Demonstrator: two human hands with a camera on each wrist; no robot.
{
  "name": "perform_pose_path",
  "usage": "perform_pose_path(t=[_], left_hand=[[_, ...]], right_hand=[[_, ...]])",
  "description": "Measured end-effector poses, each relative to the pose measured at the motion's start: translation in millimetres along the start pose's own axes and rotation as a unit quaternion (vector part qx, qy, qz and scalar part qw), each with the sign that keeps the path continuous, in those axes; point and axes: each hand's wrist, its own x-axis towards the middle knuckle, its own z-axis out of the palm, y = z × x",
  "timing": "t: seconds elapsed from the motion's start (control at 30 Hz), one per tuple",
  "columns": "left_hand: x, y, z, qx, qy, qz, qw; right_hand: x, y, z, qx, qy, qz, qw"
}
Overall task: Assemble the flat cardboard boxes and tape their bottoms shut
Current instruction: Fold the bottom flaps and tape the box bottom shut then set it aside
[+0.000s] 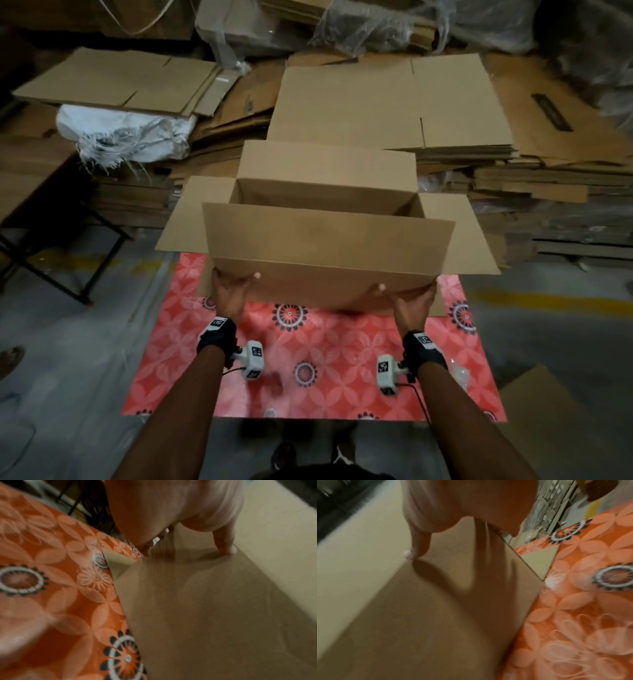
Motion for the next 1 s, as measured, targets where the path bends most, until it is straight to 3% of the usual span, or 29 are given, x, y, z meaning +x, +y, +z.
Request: perform_pose_path(t=[0.13,0.3,0.5,0.63,0.73,0.87,1.0], left_hand=[[0.8,-11.0,1.4,0.100,-0.002,-0.021,0.995],[-6.5,-3.7,5.2,0.128,0.011,-0.007,0.992],[-16.7,48.3,4.7,0.158,0.083,0.153,0.972],[-13.4,85.9,2.4,0.196,0.092,0.196,0.956],[-11.2,90.1,1.2,0.288,0.041,0.146,0.946],[-2.2,85.5,1.8,0.355,-0.017,0.066,0.932],[14.1,82.5,0.3,0.396,-0.060,0.063,0.914]], right_hand=[[9.1,29.6,-5.6,-0.058,-0.046,0.036,0.997],[20.4,18.5,-7.9,-0.094,-0.028,-0.016,0.995],[3.9,-59.0,-24.2,-0.129,0.058,-0.117,0.983],[2.2,-91.8,-25.1,-0.133,0.070,-0.158,0.976],[13.7,-105.0,-23.9,-0.192,0.042,-0.182,0.963],[34.4,-93.3,-16.5,-0.259,-0.040,-0.148,0.954],[44.0,-77.2,-13.5,-0.315,-0.088,-0.169,0.930]])
